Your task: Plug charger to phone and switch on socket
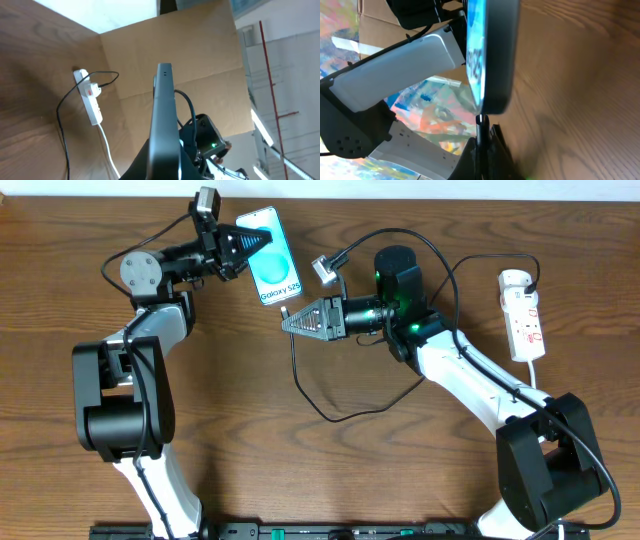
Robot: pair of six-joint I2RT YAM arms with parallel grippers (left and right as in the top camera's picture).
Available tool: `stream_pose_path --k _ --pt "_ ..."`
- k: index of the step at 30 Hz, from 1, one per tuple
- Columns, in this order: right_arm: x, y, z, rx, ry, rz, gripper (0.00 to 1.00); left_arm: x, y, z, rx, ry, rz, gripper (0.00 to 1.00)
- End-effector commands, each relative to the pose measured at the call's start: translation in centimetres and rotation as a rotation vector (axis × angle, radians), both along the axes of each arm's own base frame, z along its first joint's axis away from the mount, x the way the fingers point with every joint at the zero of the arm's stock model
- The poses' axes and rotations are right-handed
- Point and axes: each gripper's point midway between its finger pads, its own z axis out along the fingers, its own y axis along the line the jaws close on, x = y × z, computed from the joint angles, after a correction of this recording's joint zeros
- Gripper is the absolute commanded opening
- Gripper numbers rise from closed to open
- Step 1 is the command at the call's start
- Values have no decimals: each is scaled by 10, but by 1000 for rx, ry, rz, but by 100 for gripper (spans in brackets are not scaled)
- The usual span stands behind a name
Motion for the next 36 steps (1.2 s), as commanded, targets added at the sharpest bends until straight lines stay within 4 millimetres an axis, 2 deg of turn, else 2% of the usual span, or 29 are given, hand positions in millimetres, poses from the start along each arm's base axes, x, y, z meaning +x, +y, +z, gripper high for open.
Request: stream_pose_path --k 1,36 --pt "2 3 -1 0 4 3 1 -3 1 12 3 -50 3 7" --pt "9 2 2 4 -4 -32 1 -7 0 9 28 -66 -21 7"
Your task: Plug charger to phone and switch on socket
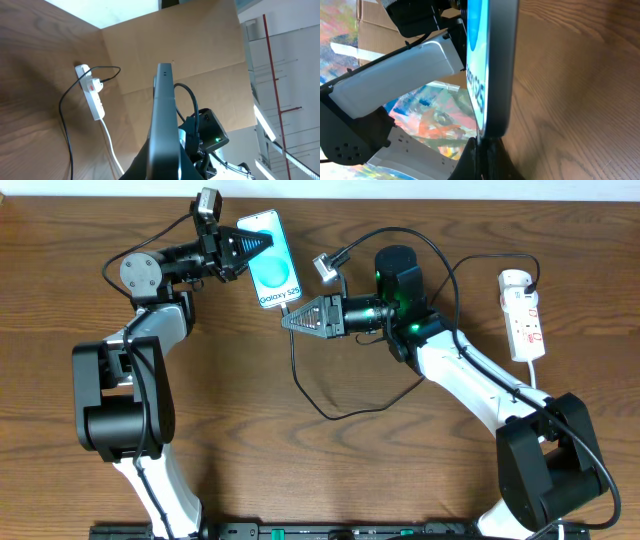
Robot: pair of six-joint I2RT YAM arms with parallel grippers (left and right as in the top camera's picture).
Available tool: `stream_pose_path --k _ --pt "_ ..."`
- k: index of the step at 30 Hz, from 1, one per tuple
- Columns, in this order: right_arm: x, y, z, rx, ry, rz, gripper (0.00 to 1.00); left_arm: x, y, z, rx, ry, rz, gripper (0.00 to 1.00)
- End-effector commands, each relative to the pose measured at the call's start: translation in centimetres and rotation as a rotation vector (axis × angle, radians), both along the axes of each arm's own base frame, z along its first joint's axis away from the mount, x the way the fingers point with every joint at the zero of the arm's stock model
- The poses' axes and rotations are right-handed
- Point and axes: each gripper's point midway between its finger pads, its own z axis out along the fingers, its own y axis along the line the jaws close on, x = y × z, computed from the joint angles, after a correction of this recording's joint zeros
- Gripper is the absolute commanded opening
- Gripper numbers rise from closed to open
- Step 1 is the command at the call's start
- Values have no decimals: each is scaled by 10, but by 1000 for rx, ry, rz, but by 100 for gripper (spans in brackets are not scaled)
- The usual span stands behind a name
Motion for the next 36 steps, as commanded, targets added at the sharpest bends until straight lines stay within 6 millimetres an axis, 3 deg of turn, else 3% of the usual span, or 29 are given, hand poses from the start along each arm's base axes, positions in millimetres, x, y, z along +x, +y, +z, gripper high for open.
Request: stream_pose_path --k 1,36 --pt "4 2 1 5 -2 -5 1 -2 1 11 8 -57 2 7" --pt "11 2 -1 -7 9 -48 1 1 2 14 -11 -51 22 7"
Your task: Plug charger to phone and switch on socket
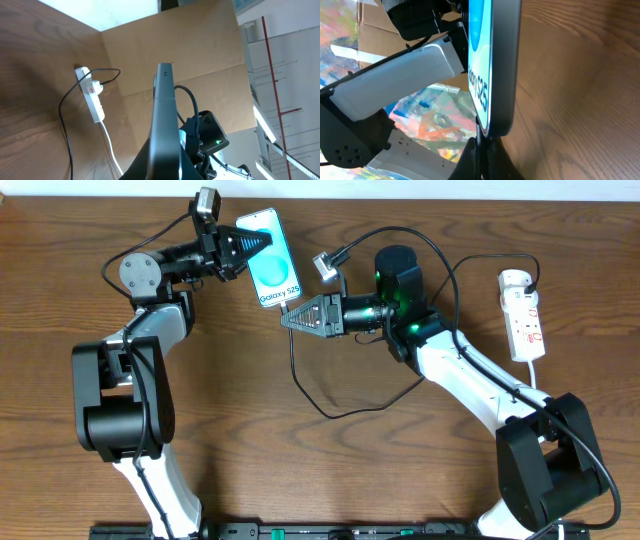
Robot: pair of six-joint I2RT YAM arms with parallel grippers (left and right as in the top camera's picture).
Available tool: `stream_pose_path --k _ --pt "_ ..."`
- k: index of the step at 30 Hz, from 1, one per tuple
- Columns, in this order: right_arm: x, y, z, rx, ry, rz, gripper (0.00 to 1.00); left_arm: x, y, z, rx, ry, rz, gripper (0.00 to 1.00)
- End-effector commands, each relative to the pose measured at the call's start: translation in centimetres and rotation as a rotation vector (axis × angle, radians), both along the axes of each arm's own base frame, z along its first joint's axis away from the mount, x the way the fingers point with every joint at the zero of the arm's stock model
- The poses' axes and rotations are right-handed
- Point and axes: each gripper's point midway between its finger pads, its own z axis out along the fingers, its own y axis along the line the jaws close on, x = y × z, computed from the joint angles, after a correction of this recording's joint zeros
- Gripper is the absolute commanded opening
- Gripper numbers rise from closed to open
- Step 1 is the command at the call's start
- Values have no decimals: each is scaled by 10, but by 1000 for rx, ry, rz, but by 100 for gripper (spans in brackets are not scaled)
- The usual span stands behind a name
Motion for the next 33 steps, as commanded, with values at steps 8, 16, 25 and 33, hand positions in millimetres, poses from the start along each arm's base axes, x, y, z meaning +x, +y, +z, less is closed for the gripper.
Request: stream_pose_path --k 8,16,25,33 --pt "11 2 -3 -14 29 -54 1 0 2 13 -4 -49 14 7" --pt "12 2 -4 -17 43 -66 1 2 2 15 -17 -50 29 7" --pt "13 2 -4 -18 44 -69 1 0 -6 15 -16 -58 13 7" --pt "4 3 -1 -4 52 -16 1 2 2 15 -7 -91 35 7"
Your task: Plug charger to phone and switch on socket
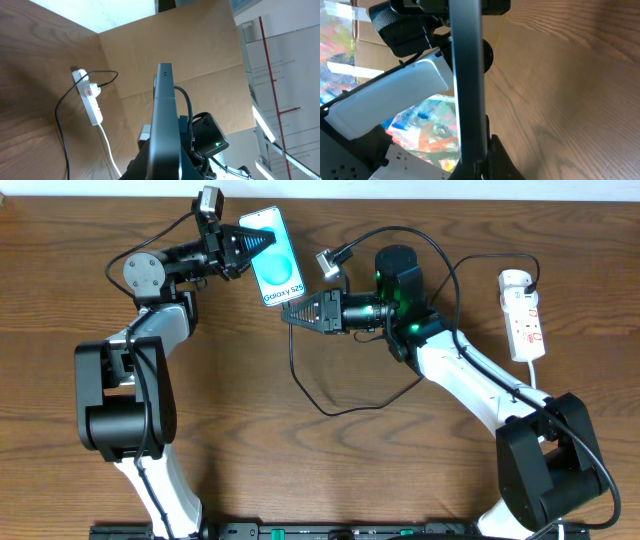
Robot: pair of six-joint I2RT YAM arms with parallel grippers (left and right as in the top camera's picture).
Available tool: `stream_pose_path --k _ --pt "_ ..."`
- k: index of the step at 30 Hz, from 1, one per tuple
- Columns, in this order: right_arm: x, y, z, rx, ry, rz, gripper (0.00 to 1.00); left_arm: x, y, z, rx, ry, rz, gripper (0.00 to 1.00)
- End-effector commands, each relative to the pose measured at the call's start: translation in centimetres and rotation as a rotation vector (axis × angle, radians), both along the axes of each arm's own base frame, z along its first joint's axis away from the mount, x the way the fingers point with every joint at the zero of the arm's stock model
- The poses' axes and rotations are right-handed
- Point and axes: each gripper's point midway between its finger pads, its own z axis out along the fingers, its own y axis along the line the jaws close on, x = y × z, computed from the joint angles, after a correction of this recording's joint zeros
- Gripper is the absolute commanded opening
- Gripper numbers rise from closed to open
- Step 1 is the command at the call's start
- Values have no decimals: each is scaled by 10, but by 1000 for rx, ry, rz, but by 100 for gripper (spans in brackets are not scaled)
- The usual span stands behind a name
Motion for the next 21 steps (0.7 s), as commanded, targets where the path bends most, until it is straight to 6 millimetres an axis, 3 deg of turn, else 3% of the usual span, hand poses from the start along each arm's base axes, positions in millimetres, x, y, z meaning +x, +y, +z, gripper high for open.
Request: stream_pose_path --k 1,6,21 --pt "-7 3 2 14 17 49 1 2 9 13 4 -79 34 7" --pt "-11 2 3 22 20 74 1 4 17 13 6 -79 51 7" --pt "-9 3 4 22 10 63 1 1 9 12 9 -80 29 7"
